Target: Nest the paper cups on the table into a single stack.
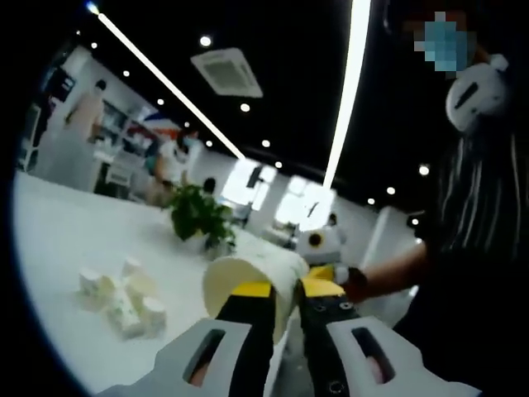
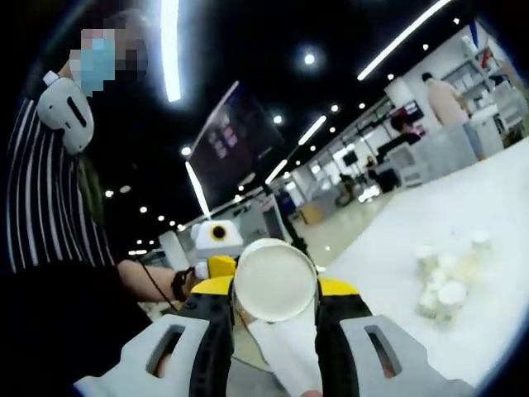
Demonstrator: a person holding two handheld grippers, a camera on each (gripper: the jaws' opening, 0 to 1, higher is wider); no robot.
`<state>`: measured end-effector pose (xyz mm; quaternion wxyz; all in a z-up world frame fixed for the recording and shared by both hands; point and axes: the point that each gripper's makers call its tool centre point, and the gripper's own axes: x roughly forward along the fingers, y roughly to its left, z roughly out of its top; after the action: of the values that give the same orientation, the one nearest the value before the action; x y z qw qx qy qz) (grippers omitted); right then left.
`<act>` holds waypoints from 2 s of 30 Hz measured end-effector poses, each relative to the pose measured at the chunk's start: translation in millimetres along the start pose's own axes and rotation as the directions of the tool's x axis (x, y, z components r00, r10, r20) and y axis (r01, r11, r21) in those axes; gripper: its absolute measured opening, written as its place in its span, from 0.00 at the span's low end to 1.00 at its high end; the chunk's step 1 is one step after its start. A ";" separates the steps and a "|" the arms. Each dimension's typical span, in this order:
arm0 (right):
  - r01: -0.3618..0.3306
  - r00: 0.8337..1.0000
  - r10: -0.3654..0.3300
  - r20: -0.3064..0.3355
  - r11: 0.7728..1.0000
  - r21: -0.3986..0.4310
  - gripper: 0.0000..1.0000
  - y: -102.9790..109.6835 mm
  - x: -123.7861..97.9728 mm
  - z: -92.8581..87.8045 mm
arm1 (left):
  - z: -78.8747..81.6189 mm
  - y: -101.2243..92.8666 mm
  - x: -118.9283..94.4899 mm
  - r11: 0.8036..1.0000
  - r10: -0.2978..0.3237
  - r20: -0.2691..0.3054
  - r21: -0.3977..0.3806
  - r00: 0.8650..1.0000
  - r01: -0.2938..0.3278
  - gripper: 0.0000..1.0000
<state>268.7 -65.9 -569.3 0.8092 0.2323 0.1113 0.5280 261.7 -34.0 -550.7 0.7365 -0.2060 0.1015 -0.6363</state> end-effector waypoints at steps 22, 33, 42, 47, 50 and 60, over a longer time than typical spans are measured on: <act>-0.057 0.997 0.058 0.052 0.998 -0.013 0.36 9.7 -0.9 6.5 | 6.6 -19.9 6.6 0.995 -0.087 -0.056 -0.054 0.995 0.084 0.00; -0.030 0.999 0.031 0.010 0.998 -0.059 0.41 6.2 -1.6 -2.6 | -1.6 -18.8 7.9 0.997 -0.075 -0.094 -0.035 0.993 0.072 0.00; 0.006 1.000 -0.005 0.013 0.998 -0.068 0.47 -0.3 -7.3 -2.5 | -1.1 -15.0 7.5 0.998 -0.063 -0.097 -0.025 0.993 0.061 0.00; 0.036 0.998 -0.034 0.043 0.998 -0.050 0.51 -7.2 -15.6 2.9 | -1.5 -13.4 6.3 0.998 -0.055 -0.100 -0.023 0.993 0.053 0.00; 0.061 0.997 -0.058 0.046 0.997 -0.052 0.53 -13.4 -20.9 3.3 | -2.2 -12.6 6.6 0.998 -0.054 -0.103 -0.027 0.993 0.052 0.00; 0.143 0.989 -0.140 0.042 0.988 -0.058 0.61 -32.2 -34.7 3.0 | -4.3 -7.7 2.6 0.999 -0.033 -0.111 -0.022 0.993 0.030 0.00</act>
<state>281.4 -108.9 -584.8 0.8533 0.2089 0.0960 0.4680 253.5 -38.1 -550.9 0.7174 -0.1793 0.1457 -0.6572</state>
